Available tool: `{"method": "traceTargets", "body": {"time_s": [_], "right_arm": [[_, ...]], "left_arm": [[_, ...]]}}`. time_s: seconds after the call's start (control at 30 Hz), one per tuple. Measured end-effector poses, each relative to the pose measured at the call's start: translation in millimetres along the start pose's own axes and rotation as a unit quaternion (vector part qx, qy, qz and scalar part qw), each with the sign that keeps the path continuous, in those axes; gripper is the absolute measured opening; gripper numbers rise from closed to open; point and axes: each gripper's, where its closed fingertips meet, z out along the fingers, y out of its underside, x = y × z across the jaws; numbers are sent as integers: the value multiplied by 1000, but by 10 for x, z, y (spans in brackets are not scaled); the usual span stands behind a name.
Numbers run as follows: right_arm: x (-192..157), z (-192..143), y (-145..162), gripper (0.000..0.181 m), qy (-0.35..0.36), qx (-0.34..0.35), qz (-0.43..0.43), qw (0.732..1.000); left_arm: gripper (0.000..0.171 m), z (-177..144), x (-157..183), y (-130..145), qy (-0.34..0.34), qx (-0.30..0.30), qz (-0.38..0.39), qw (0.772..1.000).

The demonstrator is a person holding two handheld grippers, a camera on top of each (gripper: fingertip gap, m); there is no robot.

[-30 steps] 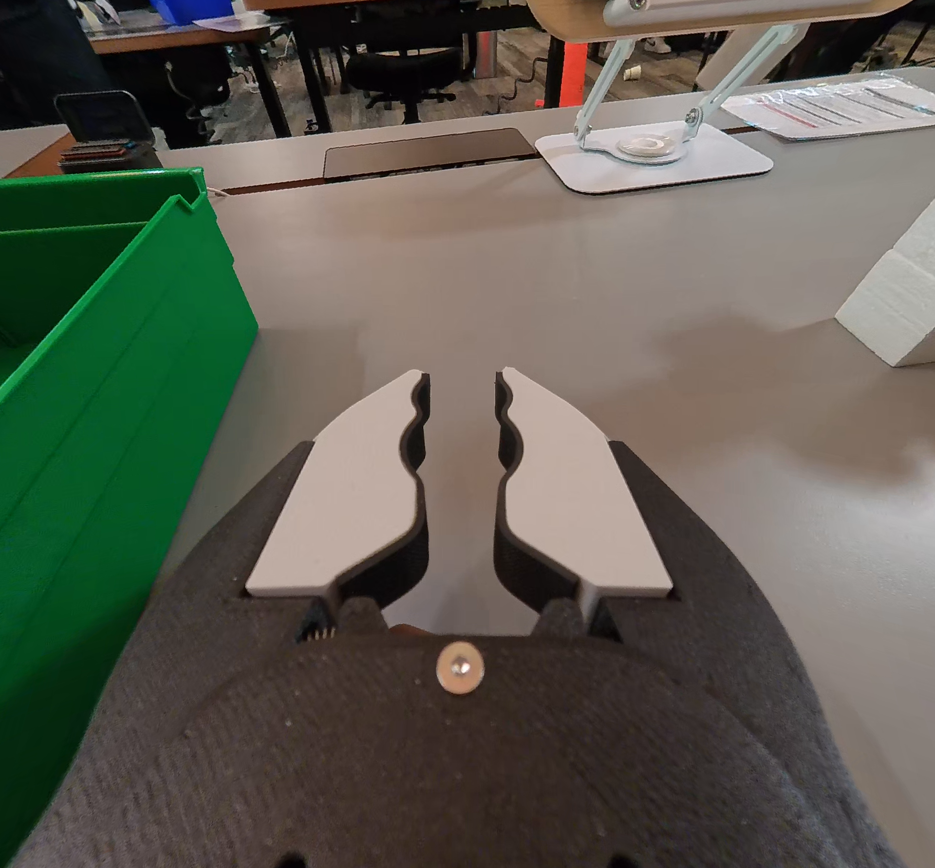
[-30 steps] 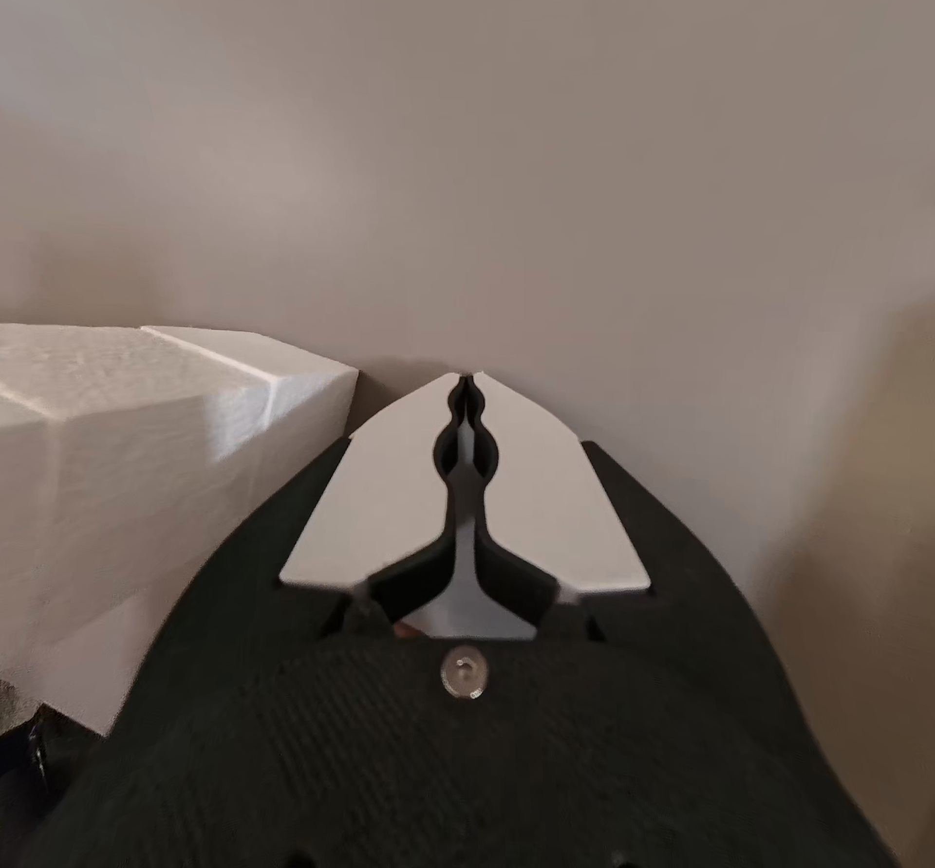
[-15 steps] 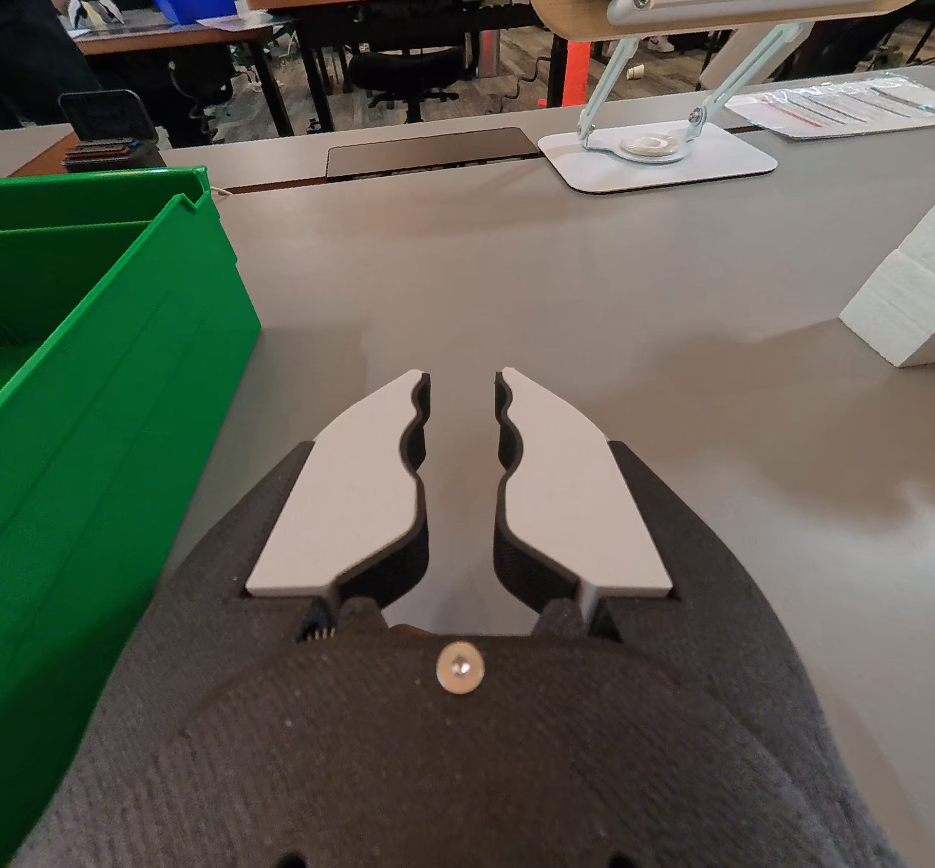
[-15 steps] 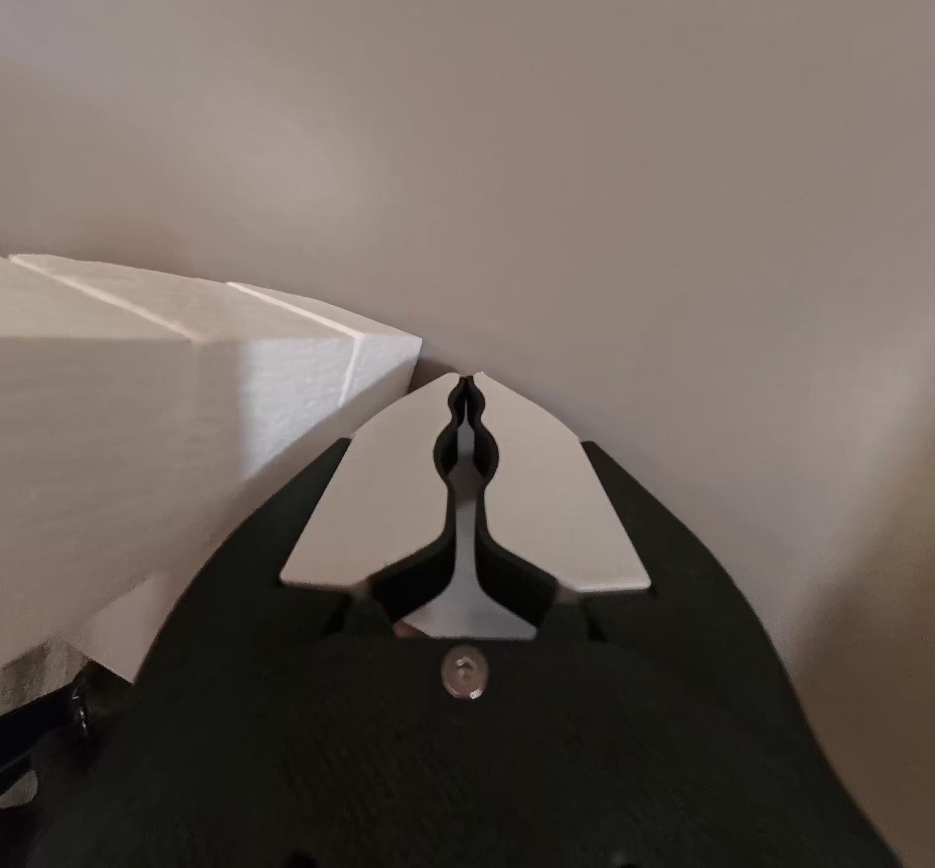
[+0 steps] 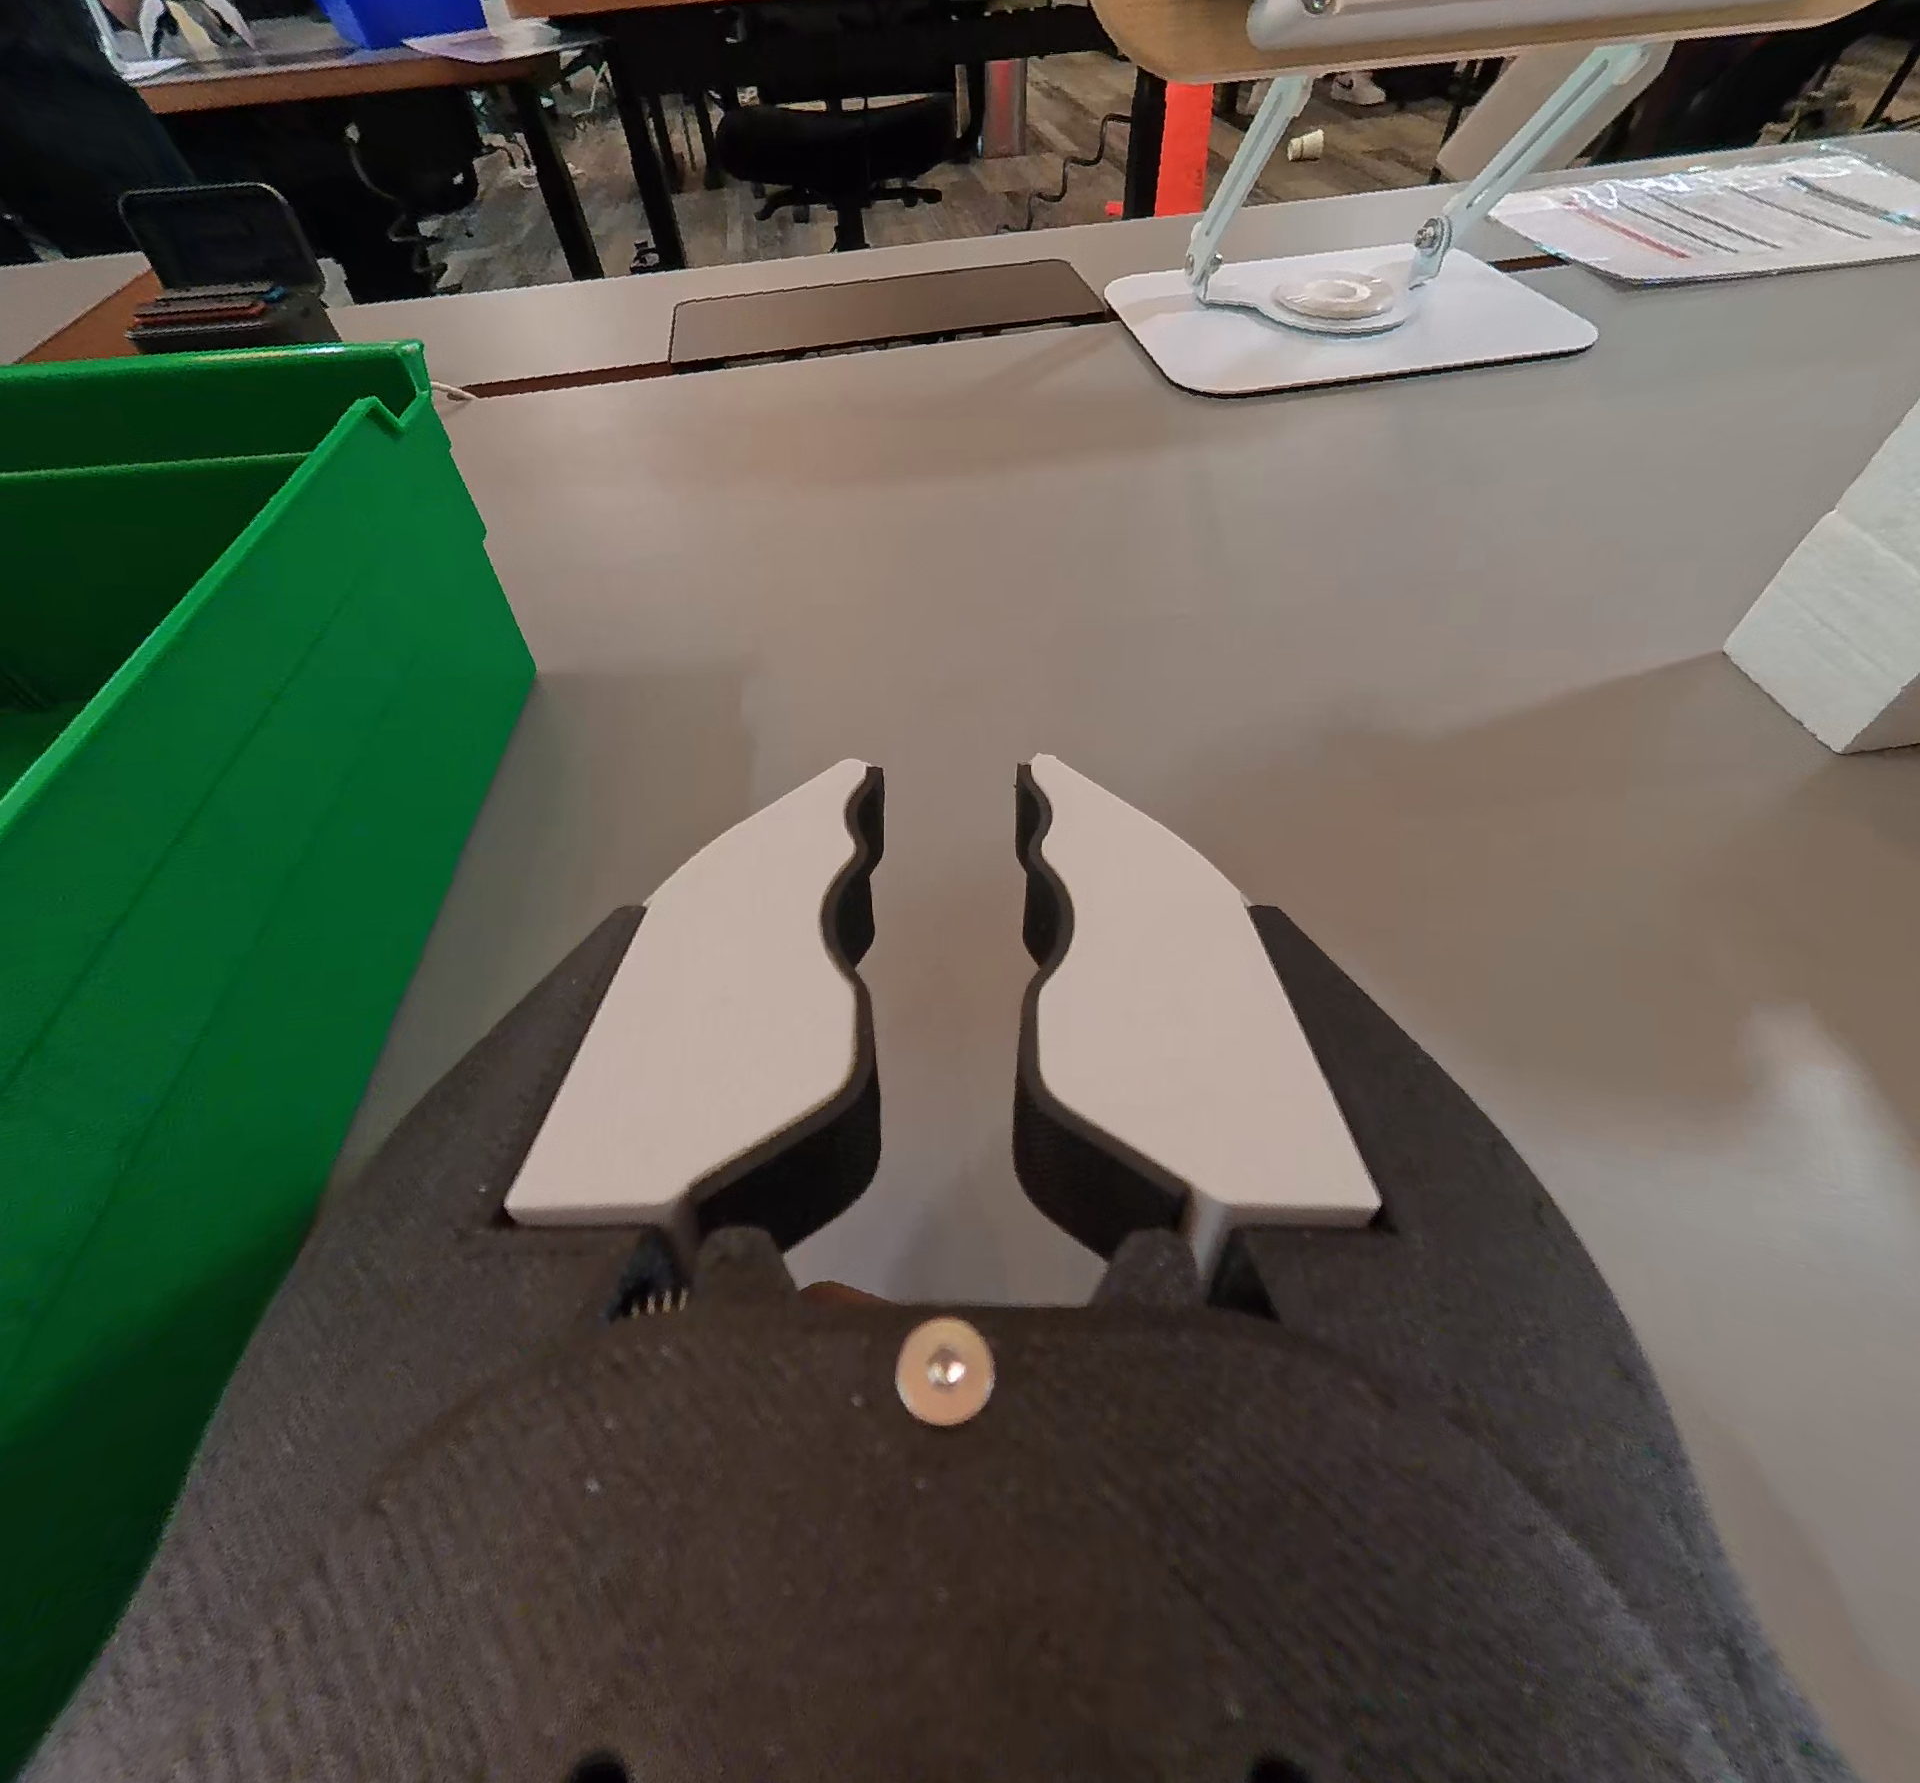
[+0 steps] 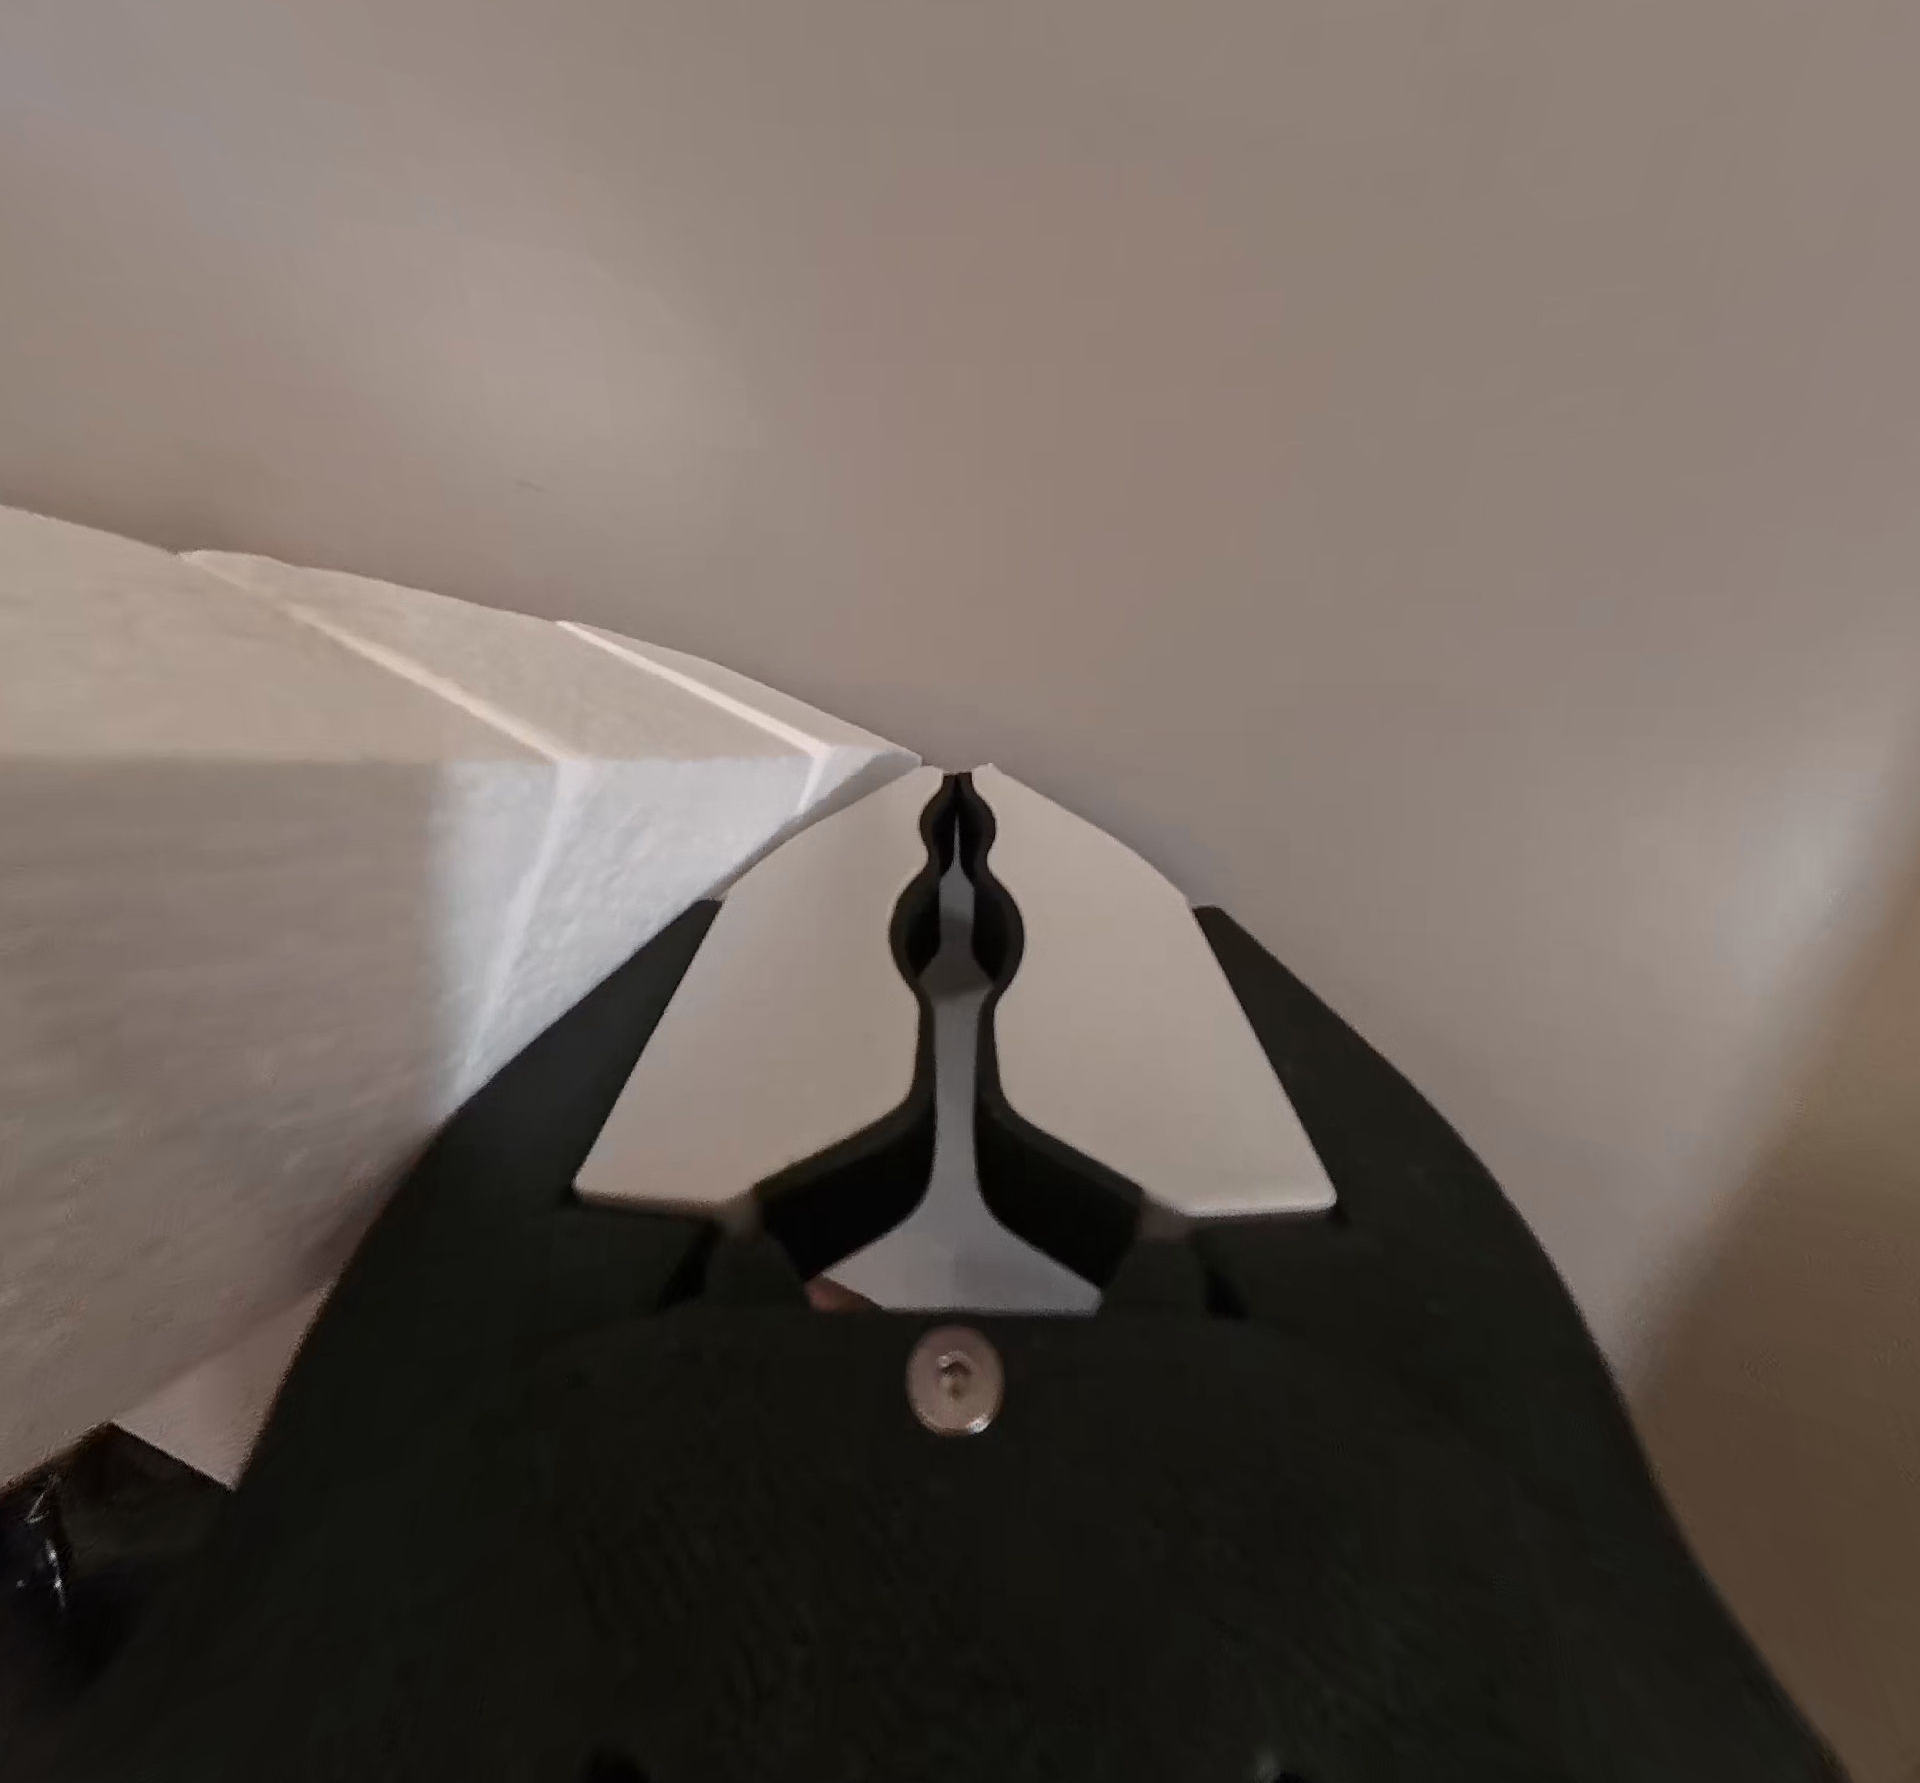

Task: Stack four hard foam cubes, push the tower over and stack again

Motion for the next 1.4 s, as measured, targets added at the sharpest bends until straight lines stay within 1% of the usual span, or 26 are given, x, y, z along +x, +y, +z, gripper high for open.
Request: {"method": "traceTargets", "body": {"time_s": [0.23, 0.33, 0.43, 0.5, 0.53, 0.6, 0.73, 0.87, 0.93, 1.03, 1.13, 1.17, 1.27, 1.33, 1.4], "right_arm": [[-182, 46, -68, 0, 1, 0, -28, 1000], [-262, 55, -109, 0, -1, 4, -39, 999], [-329, 36, -177, 0, -3, 13, -47, 999], [-327, -4, -207, 0, 3, 22, -57, 998], [-305, -36, -230, 0, 8, 30, -62, 998], [-247, -125, -298, 0, 7, 53, -64, 997], [-171, -397, -510, 0, -44, 136, -53, 988], [-222, -677, -606, 0, -124, 214, -76, 966], [-241, -752, -619, 4, -138, 241, -93, 956], [-312, -808, -628, 4, -146, 264, -124, 945], [-440, -828, -615, 5, -150, 281, -160, 934], [-488, -817, -598, 8, -150, 283, -173, 931], [-653, -717, -507, 22, -158, 279, -210, 923], [-797, -586, -402, 35, -177, 265, -242, 917], [-904, -435, -298, 42, -181, 250, -275, 911]], "left_arm": [[25, -13, -36, -23, -12, 7, 2, 1000], [25, -44, -136, -74, -39, 21, -5, 999], [27, -183, -406, -243, -111, 69, -19, 991], [26, -376, -635, -409, -170, 124, -39, 977], [25, -466, -711, -478, -185, 148, -48, 970], [25, -580, -811, -541, -203, 173, -56, 962], [26, -507, -801, -471, -193, 155, -64, 967], [26, -451, -699, -475, -177, 150, -47, 972], [26, -461, -671, -504, -173, 157, -39, 971], [24, -486, -659, -535, -174, 165, -29, 971], [24, -491, -660, -538, -170, 168, -37, 970], [24, -487, -661, -533, -169, 167, -40, 971], [24, -465, -649, -511, -163, 161, -43, 973], [24, -444, -628, -498, -157, 156, -44, 974], [24, -424, -598, -487, -150, 152, -43, 976]]}}
